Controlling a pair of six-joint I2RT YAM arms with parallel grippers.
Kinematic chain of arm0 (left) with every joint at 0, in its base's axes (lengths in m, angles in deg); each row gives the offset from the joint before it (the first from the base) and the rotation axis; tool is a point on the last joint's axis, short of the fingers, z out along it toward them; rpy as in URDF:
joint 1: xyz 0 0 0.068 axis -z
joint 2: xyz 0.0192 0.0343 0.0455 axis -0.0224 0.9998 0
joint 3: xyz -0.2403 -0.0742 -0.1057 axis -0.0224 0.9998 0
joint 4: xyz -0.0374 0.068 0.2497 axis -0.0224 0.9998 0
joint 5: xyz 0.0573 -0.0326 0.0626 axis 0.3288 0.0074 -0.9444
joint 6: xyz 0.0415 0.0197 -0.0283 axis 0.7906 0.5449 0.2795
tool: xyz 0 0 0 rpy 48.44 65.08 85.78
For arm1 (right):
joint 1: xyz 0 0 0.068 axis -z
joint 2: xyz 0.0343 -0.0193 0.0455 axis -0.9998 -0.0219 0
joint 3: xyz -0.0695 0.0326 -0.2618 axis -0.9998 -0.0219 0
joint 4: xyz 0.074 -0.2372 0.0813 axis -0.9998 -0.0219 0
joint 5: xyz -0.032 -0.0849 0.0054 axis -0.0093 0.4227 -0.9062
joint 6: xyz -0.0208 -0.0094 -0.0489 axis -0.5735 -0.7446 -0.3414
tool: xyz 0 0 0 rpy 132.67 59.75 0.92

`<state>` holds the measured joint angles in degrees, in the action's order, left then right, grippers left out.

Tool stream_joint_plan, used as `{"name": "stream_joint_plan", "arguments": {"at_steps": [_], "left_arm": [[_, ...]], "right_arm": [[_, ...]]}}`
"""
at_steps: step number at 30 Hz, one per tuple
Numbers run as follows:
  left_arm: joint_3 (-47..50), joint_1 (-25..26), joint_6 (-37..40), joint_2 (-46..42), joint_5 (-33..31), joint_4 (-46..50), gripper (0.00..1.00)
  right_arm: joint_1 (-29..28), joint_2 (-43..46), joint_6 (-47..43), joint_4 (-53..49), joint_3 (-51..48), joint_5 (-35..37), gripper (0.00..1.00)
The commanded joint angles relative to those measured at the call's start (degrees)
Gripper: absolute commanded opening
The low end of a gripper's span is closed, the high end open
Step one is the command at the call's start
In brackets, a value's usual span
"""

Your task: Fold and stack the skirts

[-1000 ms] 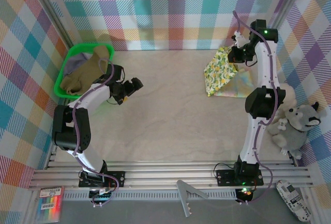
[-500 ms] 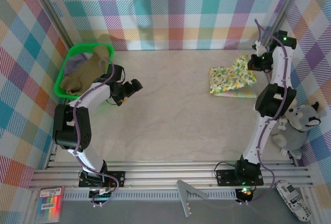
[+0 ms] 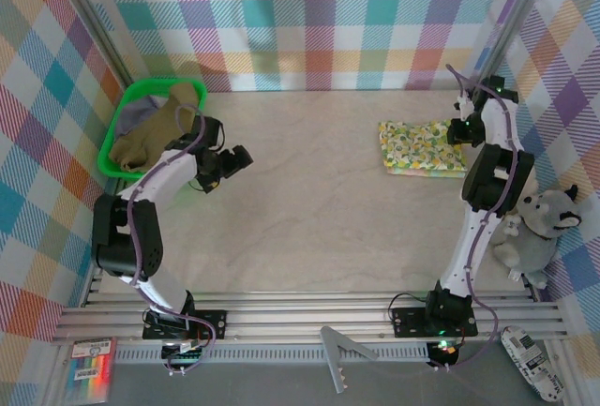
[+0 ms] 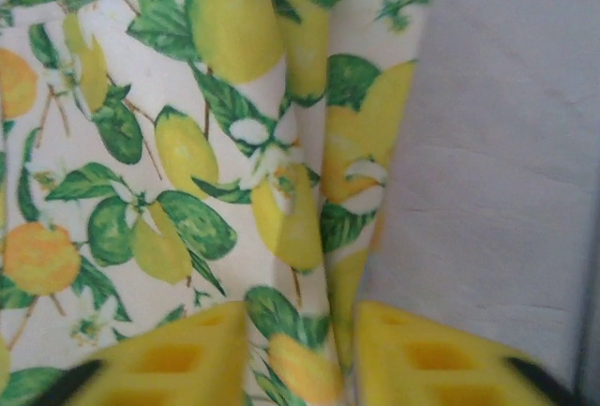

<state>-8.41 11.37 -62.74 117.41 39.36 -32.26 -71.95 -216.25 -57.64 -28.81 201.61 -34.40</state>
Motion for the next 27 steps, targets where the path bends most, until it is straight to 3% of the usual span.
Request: {"name": "stream_joint_plan", "arguments": {"at_steps": [1, 2, 3, 4, 10, 12, 15, 17, 20, 25, 27], "left_arm": [[-2.38, -0.07, 1.27, -4.37, -3.77, 2.39, 1.0], [-2.88, -0.14, 1.35, -5.1, -5.3, 3.1, 1.0], [-3.92, -0.31, 1.4, -5.77, -7.73, 4.51, 1.0], [-5.1, -0.52, 1.4, -6.23, -10.42, 6.17, 1.0], [-15.13, -5.26, 3.99, -2.37, -24.24, 14.51, 1.0], [-18.81, -7.51, 4.71, 1.43, -27.74, 16.63, 1.0], [-24.56, -11.45, 7.62, 8.23, -28.12, 17.67, 1.0], [-29.05, -14.42, 10.49, 13.33, -26.25, 17.54, 1.0], [-37.07, -18.28, 12.36, 21.34, -21.1, 19.56, 1.0], [-48.16, -22.68, 12.34, 33.77, -8.03, 21.7, 0.89], [-52.33, -23.01, 11.58, 38.47, -6.57, 24.18, 0.82]], "right_arm": [[-0.27, 6.19, 7.25, 2.85, -0.94, 7.36, 0.53], [-0.32, 7.93, 9.38, 3.09, -2.03, 7.06, 0.68], [-0.36, 10.37, 11.76, 3.86, -4.01, 6.07, 0.92], [-0.85, 13.48, 14.59, 5.88, -7.08, 4.67, 0.99], [-8.2, 33.94, 27.16, 27.42, -31.97, -1.72, 0.99], [-9.6, 38.64, 32.87, 34.22, -38.21, -7.8, 0.99], [-10.37, 42.64, 40.95, 44.13, -45.65, -20.7, 0.99], [-10.61, 42.9, 48.5, 44.23, -46.7, -22.82, 0.99], [-10.57, 42.84, 51.42, 42.77, -47.01, -25.92, 0.99], [-10.51, 45.37, 49.16, 43.94, -49.95, -22.29, 0.99], [-10.51, 46.16, 46.91, 41.35, -49.16, -20.88, 0.99]]}}
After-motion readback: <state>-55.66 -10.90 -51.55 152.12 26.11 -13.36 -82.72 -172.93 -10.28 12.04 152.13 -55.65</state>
